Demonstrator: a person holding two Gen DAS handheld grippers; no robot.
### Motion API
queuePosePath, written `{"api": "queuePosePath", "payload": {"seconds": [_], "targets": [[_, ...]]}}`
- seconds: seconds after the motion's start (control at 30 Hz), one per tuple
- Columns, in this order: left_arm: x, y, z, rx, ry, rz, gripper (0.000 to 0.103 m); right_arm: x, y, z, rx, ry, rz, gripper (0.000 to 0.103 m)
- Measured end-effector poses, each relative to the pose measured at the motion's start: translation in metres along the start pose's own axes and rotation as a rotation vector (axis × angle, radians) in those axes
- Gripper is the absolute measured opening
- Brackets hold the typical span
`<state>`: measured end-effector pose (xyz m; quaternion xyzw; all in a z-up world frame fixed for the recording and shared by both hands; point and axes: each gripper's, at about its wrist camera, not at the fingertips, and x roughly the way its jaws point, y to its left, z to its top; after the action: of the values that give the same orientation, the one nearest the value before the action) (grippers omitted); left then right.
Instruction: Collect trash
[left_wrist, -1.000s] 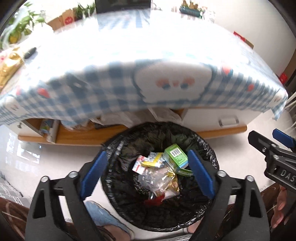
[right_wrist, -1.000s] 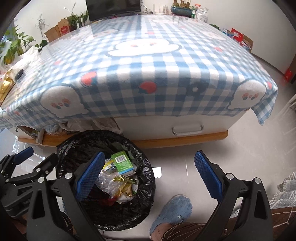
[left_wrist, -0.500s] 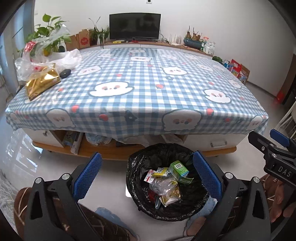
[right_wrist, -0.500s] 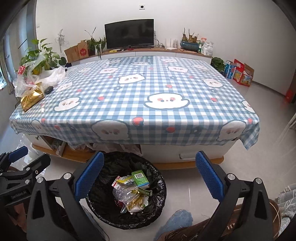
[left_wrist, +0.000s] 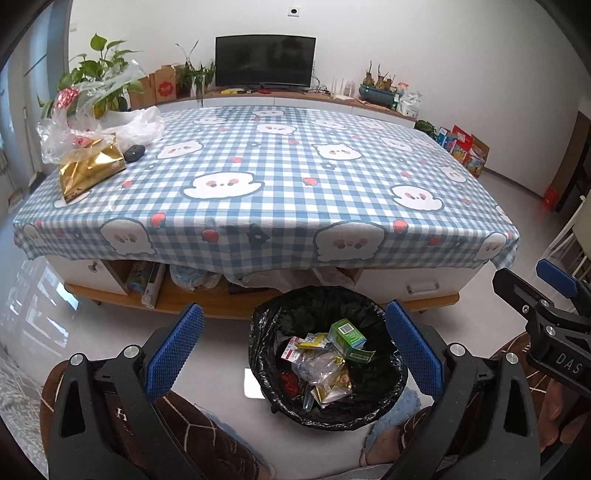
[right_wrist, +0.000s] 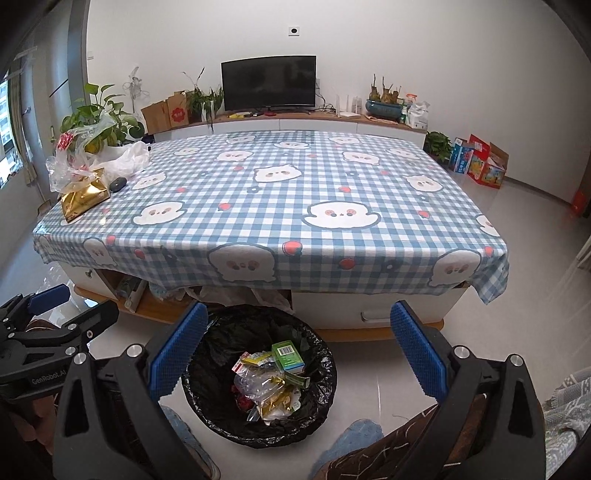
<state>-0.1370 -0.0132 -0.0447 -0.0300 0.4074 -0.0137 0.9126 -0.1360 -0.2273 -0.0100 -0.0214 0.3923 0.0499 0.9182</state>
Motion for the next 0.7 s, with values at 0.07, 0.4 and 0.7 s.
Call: {"api": "queuePosePath", "payload": {"seconds": [0.07, 0.4, 0.7], "targets": [[0.001, -0.001, 0.0, 0.003, 0.001, 0.001, 0.097, 0.001, 0.0, 0.0, -0.001, 0.003, 0.0, 0.095], [0.003, -0.001, -0.001, -0.002, 0.006, 0.001, 0.097, 0.01, -0.002, -0.003, -0.001, 0.019, -0.007, 0.095], [0.005, 0.0, -0.001, -0.008, 0.01, 0.006, 0.097, 0.013, -0.004, -0.004, 0.009, 0.029, 0.003, 0.095]]}}
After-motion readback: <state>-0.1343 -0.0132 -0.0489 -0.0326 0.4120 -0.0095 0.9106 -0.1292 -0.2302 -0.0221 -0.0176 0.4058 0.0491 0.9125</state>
